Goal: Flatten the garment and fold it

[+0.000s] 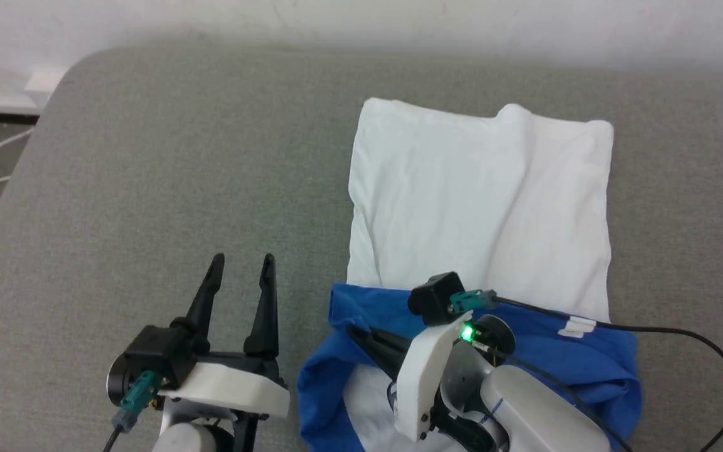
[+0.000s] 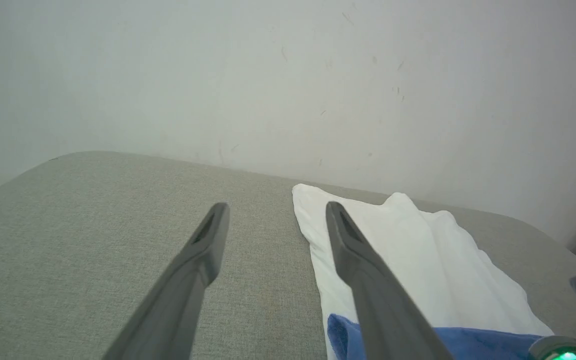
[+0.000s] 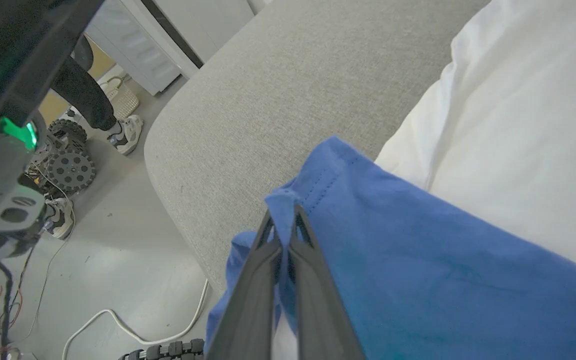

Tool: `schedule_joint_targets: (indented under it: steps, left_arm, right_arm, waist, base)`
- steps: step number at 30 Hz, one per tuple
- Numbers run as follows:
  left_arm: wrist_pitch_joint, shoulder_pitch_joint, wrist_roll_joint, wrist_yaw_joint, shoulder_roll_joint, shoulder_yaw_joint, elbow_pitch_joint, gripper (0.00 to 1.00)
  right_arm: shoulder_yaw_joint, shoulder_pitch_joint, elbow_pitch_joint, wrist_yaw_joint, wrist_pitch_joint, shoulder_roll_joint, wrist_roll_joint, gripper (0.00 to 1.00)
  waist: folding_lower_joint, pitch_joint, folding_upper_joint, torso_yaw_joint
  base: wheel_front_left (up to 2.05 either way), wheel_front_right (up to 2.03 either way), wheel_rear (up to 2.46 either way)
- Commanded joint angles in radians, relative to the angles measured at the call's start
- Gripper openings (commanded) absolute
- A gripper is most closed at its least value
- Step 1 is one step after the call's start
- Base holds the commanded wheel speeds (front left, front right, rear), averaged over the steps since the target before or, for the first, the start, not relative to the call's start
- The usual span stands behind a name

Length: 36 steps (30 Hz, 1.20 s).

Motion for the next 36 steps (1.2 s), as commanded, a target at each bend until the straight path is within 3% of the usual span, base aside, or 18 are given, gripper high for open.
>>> schedule_joint_targets:
  steps: [1, 2, 7, 14, 21, 29, 36]
  left_arm:
    - [-0.011, -0.018, -0.004, 0.008, -0.001, 0.000, 0.011, 1.00]
    - [-0.014, -0.021, -0.005, 0.010, -0.002, 0.000, 0.019, 1.00]
    - [-0.026, -0.024, -0.008, 0.020, 0.001, 0.011, 0.052, 1.00]
    - [-0.032, -0.006, -0.007, 0.039, 0.012, 0.027, 0.080, 1.00]
    - [-0.038, 0.008, -0.012, 0.058, 0.018, 0.045, 0.091, 1.00]
    - [-0.044, 0.020, -0.019, 0.076, 0.027, 0.068, 0.104, 1.00]
    - [-0.046, 0.034, -0.024, 0.090, 0.041, 0.086, 0.107, 1.00]
  right_arm:
    - [0.015, -0.023, 0.025, -0.001, -0.010, 0.001, 0.004, 0.50]
    - [0.025, -0.034, 0.044, -0.001, -0.023, 0.001, -0.005, 1.00]
    - [0.055, -0.074, 0.072, -0.001, -0.126, 0.001, -0.036, 1.00]
    - [-0.005, -0.060, 0.016, -0.001, -0.267, 0.001, -0.114, 1.00]
    - [-0.283, 0.053, -0.059, -0.001, -0.361, -0.014, -0.300, 1.00]
    - [-0.593, 0.220, -0.272, -0.001, -0.323, -0.021, -0.418, 1.00]
    - [-0.750, 0.379, -0.500, -0.001, -0.244, -0.016, -0.470, 1.00]
  waist:
    - [-0.0001, 0.029, -0.0001, 0.006]
    - [-0.0001, 0.029, -0.0001, 0.004]
    - [-0.0001, 0.007, -0.0001, -0.022]
    - [-0.0001, -0.044, -0.0001, -0.069]
    - [-0.0001, -0.070, -0.0001, -0.129]
    - [-0.0001, -0.074, -0.0001, -0.184]
    - [-0.0001, -0.078, -0.0001, -0.207]
  base:
    - [0.00, 0.00, 0.00]
    - [0.00, 0.00, 0.00]
    - [0.00, 0.00, 0.00]
    - [0.00, 0.00, 0.00]
    - [0.00, 0.00, 0.00]
    - [0.00, 0.00, 0.00]
    - [0.00, 0.00, 0.00]
